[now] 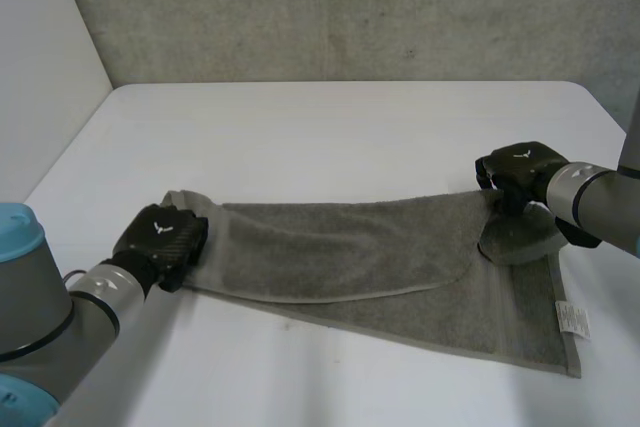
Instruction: Fold the towel.
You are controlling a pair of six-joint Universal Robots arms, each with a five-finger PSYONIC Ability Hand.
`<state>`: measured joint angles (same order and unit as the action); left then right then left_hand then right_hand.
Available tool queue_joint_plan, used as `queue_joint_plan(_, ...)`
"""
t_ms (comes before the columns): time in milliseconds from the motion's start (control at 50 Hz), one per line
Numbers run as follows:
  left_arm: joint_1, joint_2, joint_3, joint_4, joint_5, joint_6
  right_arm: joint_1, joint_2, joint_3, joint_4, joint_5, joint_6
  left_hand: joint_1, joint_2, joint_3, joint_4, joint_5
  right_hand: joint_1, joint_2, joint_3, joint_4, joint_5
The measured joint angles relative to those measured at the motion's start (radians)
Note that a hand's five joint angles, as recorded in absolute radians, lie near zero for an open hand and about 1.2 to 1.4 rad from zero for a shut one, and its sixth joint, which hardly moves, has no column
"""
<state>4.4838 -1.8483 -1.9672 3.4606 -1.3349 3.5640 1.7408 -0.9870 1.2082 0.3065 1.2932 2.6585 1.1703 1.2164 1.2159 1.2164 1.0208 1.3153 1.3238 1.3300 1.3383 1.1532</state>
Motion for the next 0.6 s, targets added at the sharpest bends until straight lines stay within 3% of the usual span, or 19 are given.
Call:
queue_joint_plan(180,-0.002,0.157,0.031,-0.145,0.005,0.005,-0.01,-0.123,0.092,0.192,-0.006,-0.16,0.008,0.0,0.0,0.0,0.001,0.001,0.0,0.0,0.0,0.0)
queue_joint_plan(340,-0.005,0.225,0.096,-0.36,0.012,0.041,-0.013,-0.243,0.216,0.322,-0.011,-0.336,0.008,0.0,0.0,0.0,0.005,0.0,0.0,0.0,0.0,0.0)
queue_joint_plan(500,-0.016,0.084,0.211,-0.412,0.005,0.115,-0.009,-0.234,0.248,0.313,-0.004,-0.42,0.009,0.001,0.001,0.001,0.005,0.0,0.0,0.0,0.0,0.0)
queue_joint_plan(600,-0.033,-0.068,0.357,-0.381,-0.005,0.124,0.001,-0.155,0.147,0.237,0.007,-0.404,0.018,0.001,0.001,0.001,0.006,0.0,0.0,0.0,0.0,0.0)
